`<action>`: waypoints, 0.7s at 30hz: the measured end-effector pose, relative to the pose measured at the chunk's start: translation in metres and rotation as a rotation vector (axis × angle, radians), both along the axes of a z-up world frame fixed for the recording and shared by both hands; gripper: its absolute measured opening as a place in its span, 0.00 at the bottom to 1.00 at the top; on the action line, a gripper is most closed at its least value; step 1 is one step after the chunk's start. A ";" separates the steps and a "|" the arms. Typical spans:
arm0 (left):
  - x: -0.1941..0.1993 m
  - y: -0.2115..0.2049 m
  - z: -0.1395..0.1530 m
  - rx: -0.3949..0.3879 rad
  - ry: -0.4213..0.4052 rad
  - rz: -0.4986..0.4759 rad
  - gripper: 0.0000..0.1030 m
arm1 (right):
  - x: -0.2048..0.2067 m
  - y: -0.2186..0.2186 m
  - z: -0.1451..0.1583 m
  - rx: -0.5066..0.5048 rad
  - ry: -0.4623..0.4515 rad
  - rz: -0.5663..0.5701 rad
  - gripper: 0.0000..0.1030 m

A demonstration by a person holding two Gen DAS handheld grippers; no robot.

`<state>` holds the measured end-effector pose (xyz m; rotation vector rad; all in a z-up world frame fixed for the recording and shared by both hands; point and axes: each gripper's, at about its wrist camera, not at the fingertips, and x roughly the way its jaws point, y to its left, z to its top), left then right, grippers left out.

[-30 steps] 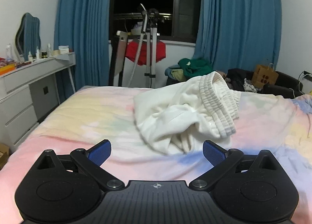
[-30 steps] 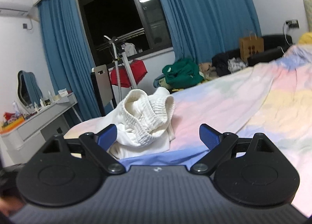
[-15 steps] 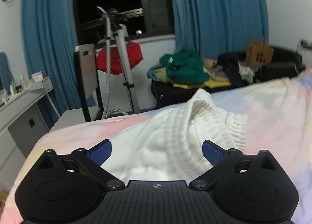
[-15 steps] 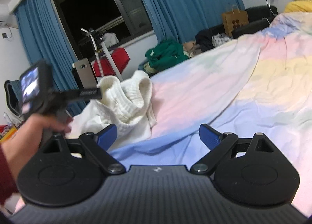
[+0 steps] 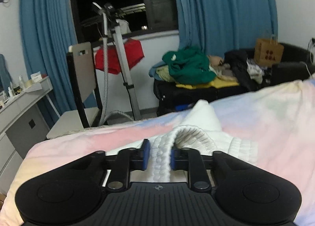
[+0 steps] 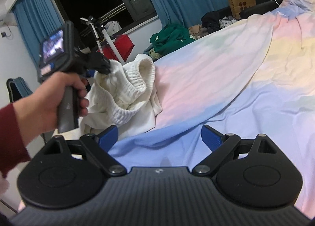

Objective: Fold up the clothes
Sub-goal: 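Grasp the ribbed cuff of the white pants with the left gripper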

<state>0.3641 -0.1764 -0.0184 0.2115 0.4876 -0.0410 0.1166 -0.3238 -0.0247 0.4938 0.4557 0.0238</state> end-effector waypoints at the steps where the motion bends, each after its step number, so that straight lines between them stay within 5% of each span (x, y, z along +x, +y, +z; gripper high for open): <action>1: -0.010 0.006 0.004 -0.010 -0.012 -0.001 0.10 | 0.000 0.000 0.000 -0.006 -0.001 0.000 0.90; 9: -0.130 0.078 0.057 -0.074 -0.143 -0.052 0.10 | -0.005 0.007 0.007 -0.055 -0.042 0.000 0.90; 14: -0.201 0.154 0.085 -0.186 -0.183 -0.026 0.09 | -0.020 0.011 0.020 -0.093 -0.102 -0.009 0.90; 17: -0.228 0.211 0.079 -0.265 -0.162 0.045 0.09 | -0.029 0.016 0.028 -0.108 -0.134 0.001 0.90; 21: -0.244 0.272 0.047 -0.267 -0.102 0.130 0.09 | -0.042 0.028 0.036 -0.129 -0.178 0.042 0.90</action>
